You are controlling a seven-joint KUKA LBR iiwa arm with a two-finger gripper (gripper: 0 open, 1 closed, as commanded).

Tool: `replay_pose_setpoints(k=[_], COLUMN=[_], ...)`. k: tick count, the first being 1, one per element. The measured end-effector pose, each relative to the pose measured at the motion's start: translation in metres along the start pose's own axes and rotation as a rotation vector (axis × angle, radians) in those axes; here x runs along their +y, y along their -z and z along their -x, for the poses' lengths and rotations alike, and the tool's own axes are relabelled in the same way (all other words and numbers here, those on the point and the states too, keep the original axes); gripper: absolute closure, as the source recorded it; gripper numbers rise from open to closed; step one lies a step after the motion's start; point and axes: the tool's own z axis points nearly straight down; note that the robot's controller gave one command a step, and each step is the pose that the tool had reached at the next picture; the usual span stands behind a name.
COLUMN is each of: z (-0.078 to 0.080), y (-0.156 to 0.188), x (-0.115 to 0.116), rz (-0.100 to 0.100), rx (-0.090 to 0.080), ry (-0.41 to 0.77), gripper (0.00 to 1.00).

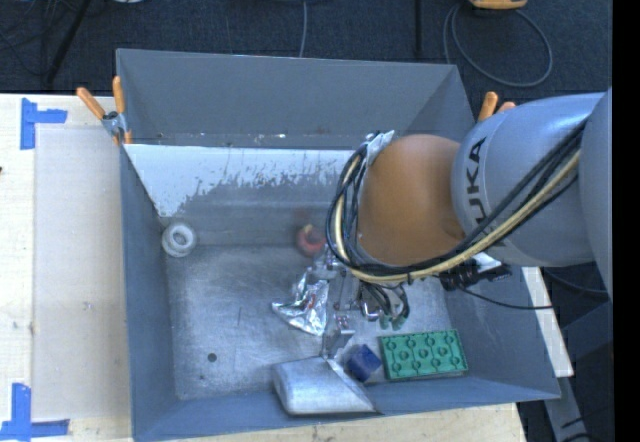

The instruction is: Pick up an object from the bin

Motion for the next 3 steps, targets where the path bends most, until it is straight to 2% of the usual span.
replay_pose_setpoints(k=[1,2,3], z=[0.019,0.021,0.03], y=[-0.069,-0.065,0.082], x=[-0.015,-0.015,-0.008], rz=[0.004,0.004,0.002], rx=[-0.013,-0.019,-0.011], ry=[-0.097,-0.098,-0.116], gripper=[0.0,1.0,1.0])
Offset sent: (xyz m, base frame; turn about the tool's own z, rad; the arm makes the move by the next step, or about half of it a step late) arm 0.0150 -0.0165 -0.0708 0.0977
